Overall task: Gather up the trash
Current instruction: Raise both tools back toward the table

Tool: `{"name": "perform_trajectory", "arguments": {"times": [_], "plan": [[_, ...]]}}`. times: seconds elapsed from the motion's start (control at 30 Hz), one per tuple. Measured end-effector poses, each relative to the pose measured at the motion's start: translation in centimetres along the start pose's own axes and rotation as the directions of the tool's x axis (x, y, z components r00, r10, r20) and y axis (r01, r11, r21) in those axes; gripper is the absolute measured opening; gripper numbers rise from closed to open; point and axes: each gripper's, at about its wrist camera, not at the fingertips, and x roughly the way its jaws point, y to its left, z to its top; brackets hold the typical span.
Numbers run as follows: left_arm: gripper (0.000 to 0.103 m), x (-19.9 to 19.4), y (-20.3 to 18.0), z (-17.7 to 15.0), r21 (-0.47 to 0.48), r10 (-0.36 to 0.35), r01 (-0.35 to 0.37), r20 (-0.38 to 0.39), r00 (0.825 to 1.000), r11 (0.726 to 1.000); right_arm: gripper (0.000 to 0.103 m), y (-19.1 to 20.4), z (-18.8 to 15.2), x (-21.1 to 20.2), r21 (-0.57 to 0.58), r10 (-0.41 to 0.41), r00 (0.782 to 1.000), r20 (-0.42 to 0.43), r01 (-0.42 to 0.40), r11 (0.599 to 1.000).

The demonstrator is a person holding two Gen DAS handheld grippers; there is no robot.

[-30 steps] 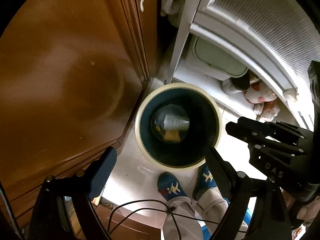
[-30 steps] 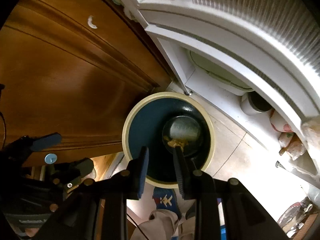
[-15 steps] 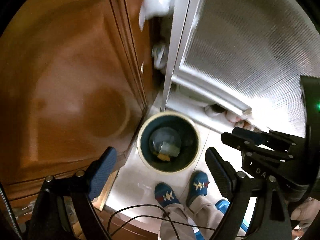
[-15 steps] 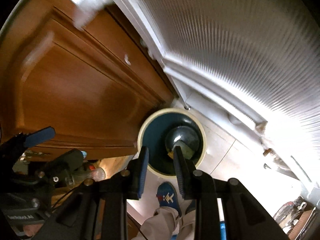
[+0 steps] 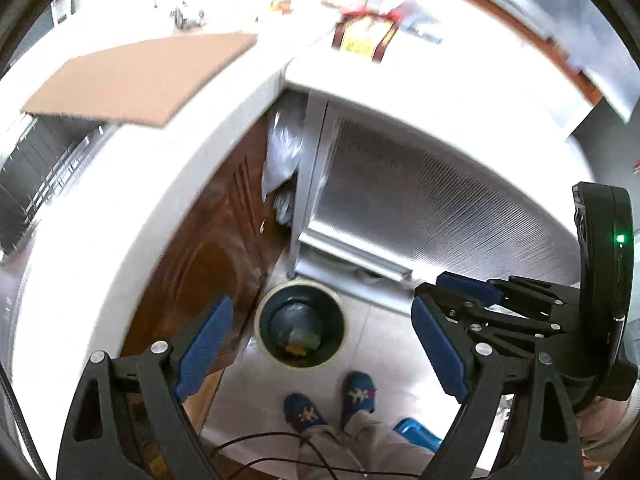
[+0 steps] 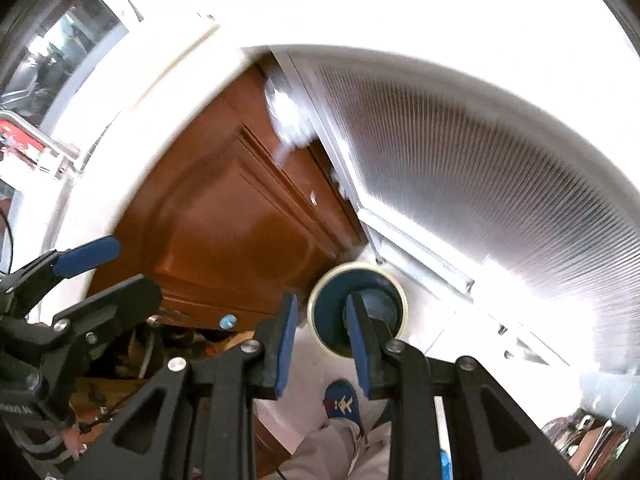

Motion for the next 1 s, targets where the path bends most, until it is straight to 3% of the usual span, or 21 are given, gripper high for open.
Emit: {"name": "perform_trajectory", "arguments": {"times": [0.27, 0.57, 0.77, 1.0], "plan": [[0.102, -8.1, -0.9, 3.5, 0.082, -0.060, 0.049, 0.144, 0.988, 0.995, 0.026, 2.7, 3.0, -8.9, -0.004, -0.016, 0.984, 0.176, 0.017, 1.000], [0.102, -13.1, -2.9, 7.9, 0.184, -0.145, 0.100, 0.251, 0.957, 0.978, 0.026, 3.2, 6.5, -15.7, 0.077, -0.087, 0.935, 0.343, 0.064, 0.995], [0.102, -14.4, -4.3, 10.8, 0.216, -0.130, 0.066, 0.294, 0.947, 0.974, 0.026, 2.8, 8.6, -18.7, 0.095, -0.134, 0.904, 0.405, 0.104, 0.990], [0.102, -12.6, -5.6, 14.8, 0.217, -0.097, 0.030, 0.304, 0.948, 0.976, 0.026, 0.6, 12.1, -19.1, 0.102, -0.138, 0.899, 0.416, 0.105, 0.989]]}}
